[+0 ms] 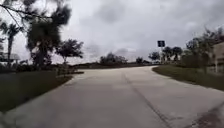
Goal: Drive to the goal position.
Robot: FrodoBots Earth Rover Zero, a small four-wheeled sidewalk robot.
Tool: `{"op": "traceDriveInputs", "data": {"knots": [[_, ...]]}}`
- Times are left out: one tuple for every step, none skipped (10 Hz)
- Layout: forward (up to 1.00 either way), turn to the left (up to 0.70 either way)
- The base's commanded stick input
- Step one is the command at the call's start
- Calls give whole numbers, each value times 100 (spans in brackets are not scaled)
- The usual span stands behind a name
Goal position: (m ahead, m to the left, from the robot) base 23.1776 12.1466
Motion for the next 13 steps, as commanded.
{"op": "traceDriveInputs", "data": {"knots": [[85,0],[85,0],[85,0],[85,0],[85,0],[85,0],[85,0],[85,0],[85,0],[85,0],[85,0],[85,0],[85,0]]}}
